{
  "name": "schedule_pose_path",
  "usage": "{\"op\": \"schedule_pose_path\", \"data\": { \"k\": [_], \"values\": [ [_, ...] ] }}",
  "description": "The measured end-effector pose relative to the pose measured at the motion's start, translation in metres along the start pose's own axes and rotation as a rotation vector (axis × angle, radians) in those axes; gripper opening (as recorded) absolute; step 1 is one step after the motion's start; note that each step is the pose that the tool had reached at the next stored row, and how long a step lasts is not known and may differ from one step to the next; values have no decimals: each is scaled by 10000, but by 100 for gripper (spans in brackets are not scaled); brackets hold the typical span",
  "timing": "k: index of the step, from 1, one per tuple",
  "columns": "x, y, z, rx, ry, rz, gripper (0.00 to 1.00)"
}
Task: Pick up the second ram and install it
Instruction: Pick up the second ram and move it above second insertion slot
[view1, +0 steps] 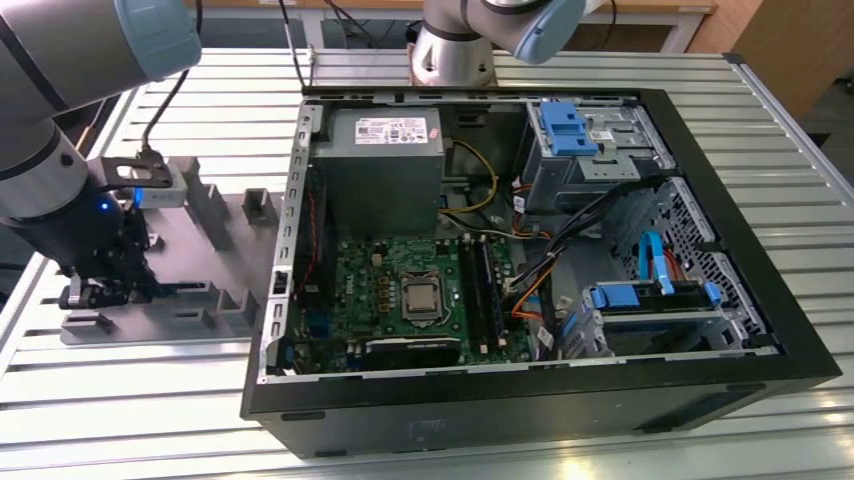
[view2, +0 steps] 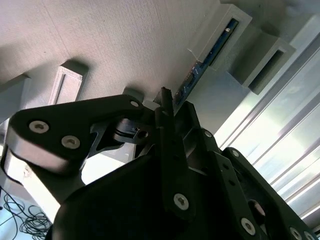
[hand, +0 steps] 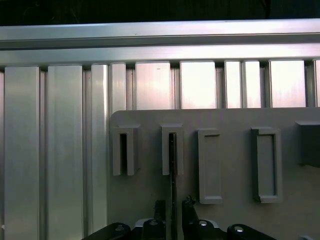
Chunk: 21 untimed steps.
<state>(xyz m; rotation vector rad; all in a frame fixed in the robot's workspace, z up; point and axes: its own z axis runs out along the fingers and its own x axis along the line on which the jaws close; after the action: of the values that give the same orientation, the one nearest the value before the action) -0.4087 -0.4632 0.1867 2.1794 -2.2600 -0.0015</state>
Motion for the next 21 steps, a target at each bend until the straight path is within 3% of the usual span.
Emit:
{"op": "schedule_pose_path", "data": {
  "k": [9,10,13,21],
  "values": [
    [0,1,0,0,0,1,26],
    [0,1,0,1,0,0,19],
    [0,1,1,1,0,1,14],
    [0,1,0,1,2,1,14]
  ]
}}
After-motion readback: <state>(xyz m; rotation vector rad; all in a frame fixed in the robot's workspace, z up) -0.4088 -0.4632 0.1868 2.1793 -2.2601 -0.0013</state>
